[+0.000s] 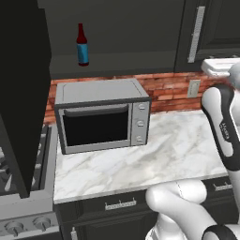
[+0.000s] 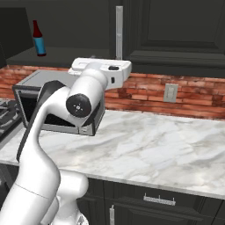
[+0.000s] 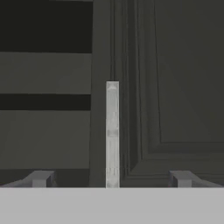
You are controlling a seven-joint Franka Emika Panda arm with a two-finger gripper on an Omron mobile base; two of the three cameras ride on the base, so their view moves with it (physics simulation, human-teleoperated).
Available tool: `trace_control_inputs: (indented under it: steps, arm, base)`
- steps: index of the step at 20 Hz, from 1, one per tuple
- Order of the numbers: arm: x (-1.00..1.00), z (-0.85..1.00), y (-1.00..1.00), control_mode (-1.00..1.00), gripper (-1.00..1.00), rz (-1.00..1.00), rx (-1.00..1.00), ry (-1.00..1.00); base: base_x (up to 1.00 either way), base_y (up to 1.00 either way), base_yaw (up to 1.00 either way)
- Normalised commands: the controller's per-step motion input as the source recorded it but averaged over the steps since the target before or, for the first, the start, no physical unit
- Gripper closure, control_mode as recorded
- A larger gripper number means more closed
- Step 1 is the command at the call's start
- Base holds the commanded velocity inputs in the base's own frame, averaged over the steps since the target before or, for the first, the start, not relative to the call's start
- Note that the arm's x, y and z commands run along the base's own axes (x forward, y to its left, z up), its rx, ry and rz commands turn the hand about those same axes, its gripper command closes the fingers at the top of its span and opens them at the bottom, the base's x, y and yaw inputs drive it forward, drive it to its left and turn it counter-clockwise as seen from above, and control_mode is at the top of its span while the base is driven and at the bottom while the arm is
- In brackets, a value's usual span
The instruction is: Get the candle and the beer from the cabinet and move them to the dining counter.
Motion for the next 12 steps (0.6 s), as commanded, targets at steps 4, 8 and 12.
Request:
trace_control_inputs:
  steps: [4, 8, 12]
  arm:
    - [0.47, -0.01, 0.00, -1.00, -1.00, 0.00, 0.00, 0.00]
    - [0.44, -0.01, 0.00, -1.00, -1.00, 0.00, 0.00, 0.00]
    - [0.36, 0.00, -0.04, -1.00, -1.00, 0.00, 0.00, 0.00]
  base:
    - [0.00, 0.00, 0.00]
    - [0.00, 0.00, 0.00]
    - [0.00, 0.00, 0.00]
